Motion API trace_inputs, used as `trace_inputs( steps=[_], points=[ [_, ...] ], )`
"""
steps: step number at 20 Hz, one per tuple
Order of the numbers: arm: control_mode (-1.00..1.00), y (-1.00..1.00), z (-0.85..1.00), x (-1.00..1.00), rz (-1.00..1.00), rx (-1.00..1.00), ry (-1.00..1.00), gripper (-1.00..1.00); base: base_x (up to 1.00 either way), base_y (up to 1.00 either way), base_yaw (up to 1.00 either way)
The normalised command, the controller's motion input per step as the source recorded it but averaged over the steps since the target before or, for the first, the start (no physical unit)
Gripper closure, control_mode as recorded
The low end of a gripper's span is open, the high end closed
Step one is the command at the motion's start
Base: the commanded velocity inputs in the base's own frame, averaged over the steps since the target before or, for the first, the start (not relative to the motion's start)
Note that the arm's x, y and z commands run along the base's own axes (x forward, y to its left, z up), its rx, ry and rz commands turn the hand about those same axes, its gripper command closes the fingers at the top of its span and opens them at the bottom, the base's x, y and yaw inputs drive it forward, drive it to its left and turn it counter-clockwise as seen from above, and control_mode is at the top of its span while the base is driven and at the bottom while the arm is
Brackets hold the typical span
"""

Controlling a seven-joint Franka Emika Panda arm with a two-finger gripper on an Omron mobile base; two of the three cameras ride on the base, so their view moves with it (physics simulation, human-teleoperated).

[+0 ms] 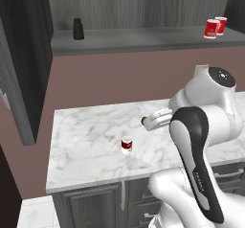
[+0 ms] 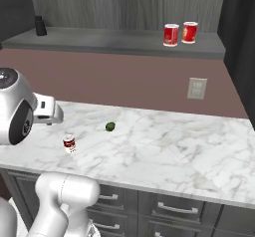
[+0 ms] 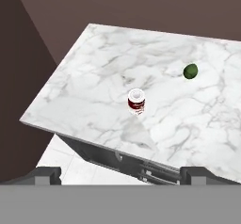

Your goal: Pick the cans from the counter and place them in their designated side in the cabinet.

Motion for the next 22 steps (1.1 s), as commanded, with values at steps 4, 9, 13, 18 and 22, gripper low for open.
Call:
trace_inputs(
  steps=[4, 9, 13, 18, 22],
  points=[
    [-1.00, 0.03, -0.22, 0.22, 0.00, -0.03, 0.01, -1.00, 0.00, 0.00, 0.00],
    [-1.00, 0.05, -0.23, 0.23, 0.00, -0.04, 0.01, -1.00, 0.00, 0.00, 0.00],
    [-1.00, 0.04, -0.22, 0.17, 0.00, 0.00, 0.00, -1.00, 0.00, 0.00, 0.00],
    [-1.00, 0.05, -0.26, 0.22, 0.00, 0.00, 0.00, -1.00, 0.00, 0.00, 0.00],
    [-1.00, 0.07, -0.25, 0.24, 0.00, 0.00, 0.00, -1.00, 0.00, 0.00, 0.00]
  ],
)
